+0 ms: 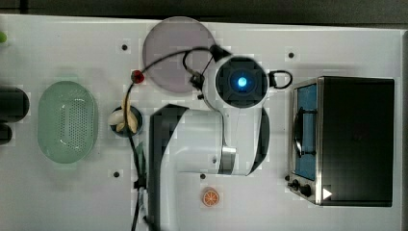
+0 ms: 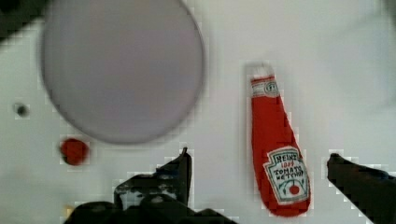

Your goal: Pick ketchup from plate and place it on table.

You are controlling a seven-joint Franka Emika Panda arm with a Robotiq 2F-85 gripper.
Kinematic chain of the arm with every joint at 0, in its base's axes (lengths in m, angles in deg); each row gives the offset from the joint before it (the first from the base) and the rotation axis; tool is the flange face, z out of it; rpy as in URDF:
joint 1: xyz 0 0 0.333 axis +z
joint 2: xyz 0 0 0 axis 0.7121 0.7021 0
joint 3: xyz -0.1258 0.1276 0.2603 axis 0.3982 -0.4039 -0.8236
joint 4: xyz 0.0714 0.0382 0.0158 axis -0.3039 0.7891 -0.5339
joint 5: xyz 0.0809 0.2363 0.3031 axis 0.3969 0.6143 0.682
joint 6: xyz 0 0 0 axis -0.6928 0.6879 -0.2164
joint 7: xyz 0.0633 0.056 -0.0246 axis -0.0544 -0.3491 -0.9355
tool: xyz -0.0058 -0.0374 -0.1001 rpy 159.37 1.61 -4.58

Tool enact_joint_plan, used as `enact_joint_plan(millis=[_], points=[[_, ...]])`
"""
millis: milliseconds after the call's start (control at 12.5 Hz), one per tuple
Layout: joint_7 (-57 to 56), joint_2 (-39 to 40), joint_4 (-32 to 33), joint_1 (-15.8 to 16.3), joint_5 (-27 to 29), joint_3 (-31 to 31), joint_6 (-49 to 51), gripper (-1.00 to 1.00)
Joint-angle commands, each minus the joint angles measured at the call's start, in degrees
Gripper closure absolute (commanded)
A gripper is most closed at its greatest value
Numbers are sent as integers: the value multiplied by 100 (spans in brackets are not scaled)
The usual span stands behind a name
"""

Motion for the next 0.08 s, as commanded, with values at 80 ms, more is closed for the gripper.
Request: enact_joint_plan(millis=[80], points=[[1308,-127,-523,-27,4,-68,910,-100]])
